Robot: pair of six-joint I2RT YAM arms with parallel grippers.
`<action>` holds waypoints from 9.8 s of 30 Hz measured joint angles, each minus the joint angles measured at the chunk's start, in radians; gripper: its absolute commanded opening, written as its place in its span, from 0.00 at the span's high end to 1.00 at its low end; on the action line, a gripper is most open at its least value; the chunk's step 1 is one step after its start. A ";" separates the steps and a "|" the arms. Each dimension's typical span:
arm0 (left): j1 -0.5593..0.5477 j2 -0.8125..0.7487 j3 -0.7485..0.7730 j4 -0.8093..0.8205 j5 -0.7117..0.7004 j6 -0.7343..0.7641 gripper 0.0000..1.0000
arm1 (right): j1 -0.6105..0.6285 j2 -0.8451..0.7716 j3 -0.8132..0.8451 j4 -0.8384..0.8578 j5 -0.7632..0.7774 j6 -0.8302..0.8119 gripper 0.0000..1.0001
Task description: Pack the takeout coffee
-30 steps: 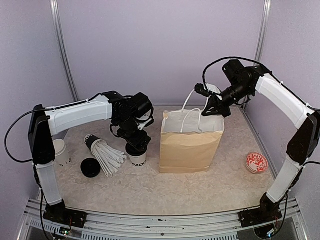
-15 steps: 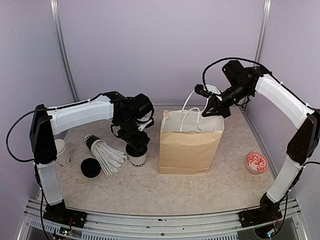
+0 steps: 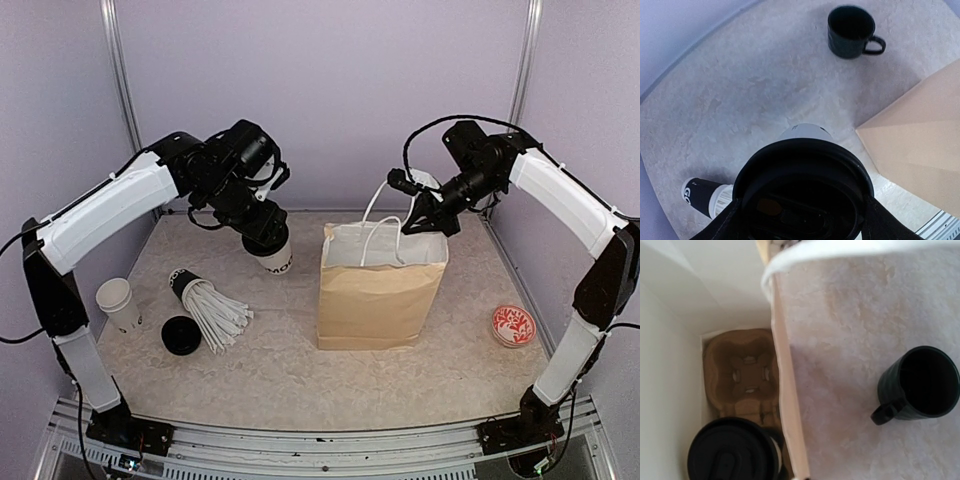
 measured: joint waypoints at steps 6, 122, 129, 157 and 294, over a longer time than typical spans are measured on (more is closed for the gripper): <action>-0.006 -0.114 0.062 0.042 -0.052 -0.006 0.35 | 0.007 0.000 0.000 0.000 0.000 0.010 1.00; -0.763 0.058 -0.132 -0.018 -0.556 0.191 0.37 | 0.057 0.201 -0.104 0.196 0.024 0.085 0.55; -0.777 0.047 -0.186 0.020 -0.560 0.214 0.37 | 0.065 0.285 -0.068 0.217 0.011 0.108 0.55; -0.729 -0.077 -0.391 0.305 -0.491 0.522 0.37 | 0.126 0.463 0.019 0.169 -0.061 0.072 0.56; -0.620 -0.151 -0.592 0.435 -0.409 0.683 0.39 | 0.254 0.730 0.095 -0.021 -0.264 -0.076 0.60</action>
